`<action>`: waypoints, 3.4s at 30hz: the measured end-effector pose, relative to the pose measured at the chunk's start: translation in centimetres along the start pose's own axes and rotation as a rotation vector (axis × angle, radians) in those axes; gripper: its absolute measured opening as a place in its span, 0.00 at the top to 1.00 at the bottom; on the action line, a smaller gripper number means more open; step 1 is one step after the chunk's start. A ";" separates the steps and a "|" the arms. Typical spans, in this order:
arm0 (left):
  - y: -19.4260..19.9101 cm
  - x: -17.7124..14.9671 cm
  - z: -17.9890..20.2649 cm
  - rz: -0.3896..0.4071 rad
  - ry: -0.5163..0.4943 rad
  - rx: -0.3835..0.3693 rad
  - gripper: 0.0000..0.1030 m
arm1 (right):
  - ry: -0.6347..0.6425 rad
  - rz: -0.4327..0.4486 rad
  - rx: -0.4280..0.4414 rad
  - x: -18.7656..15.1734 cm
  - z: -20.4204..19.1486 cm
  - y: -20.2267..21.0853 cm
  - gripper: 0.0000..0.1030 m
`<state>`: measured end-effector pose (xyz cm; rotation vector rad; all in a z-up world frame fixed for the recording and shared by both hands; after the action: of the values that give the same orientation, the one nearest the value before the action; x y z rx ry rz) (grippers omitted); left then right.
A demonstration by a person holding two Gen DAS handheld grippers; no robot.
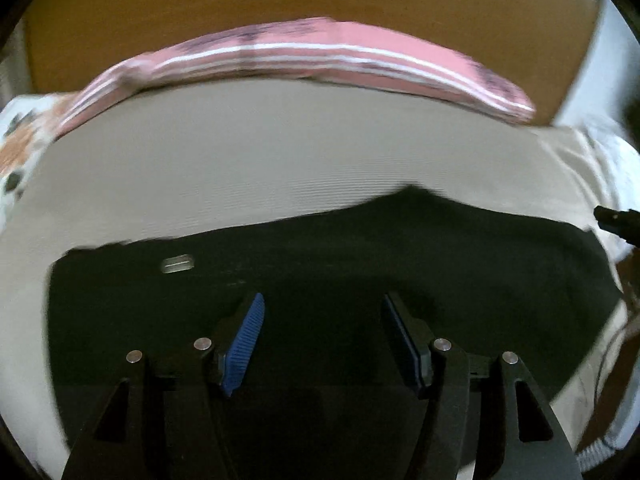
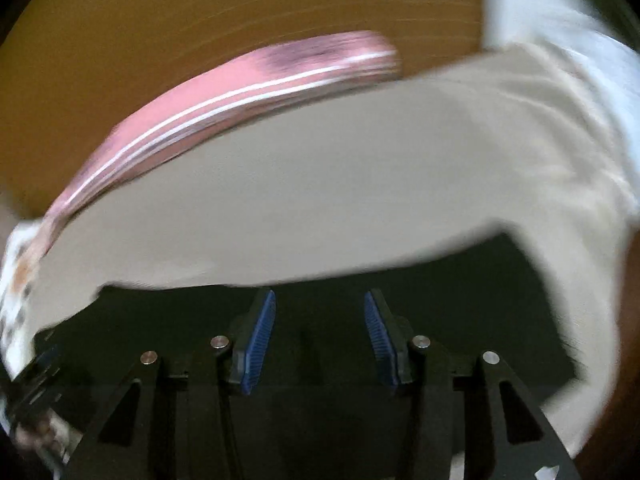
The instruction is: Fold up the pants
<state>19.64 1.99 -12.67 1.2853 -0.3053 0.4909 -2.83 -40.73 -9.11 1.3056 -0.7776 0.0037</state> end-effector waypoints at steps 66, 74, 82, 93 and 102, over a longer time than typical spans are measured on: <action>-4.3 -11.5 18.6 -0.180 -0.363 -0.124 0.41 | -0.758 0.199 0.102 -18.1 21.4 1.9 0.90; -4.4 -10.7 18.4 -0.178 -0.287 -0.166 0.40 | -0.746 0.231 0.122 -15.5 19.3 4.2 0.92; -2.1 -6.6 11.8 -0.090 -0.092 -0.103 0.36 | -0.537 0.253 0.242 -6.6 8.0 5.8 0.92; 1.9 -4.5 -0.3 -0.008 0.051 -0.030 0.33 | -0.176 0.121 0.486 -0.5 -15.1 0.6 0.92; 2.6 -5.1 -1.1 -0.031 0.071 -0.114 0.33 | 0.177 -0.118 0.437 -7.9 -27.1 -5.0 0.91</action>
<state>13.84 2.66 -13.23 1.1579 -0.2496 0.4853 7.12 -15.67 -18.87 1.7379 -0.5634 0.2019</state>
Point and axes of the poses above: each gripper's, at about its wrist camera, not at the fingertips, and y roughly against the way its jaws point, z to its right, x to its top, the point moved 9 cm from there along -y, roughly the way its jaws point, and after that the axes turned 15 degrees about y, right-handed, at the moved point
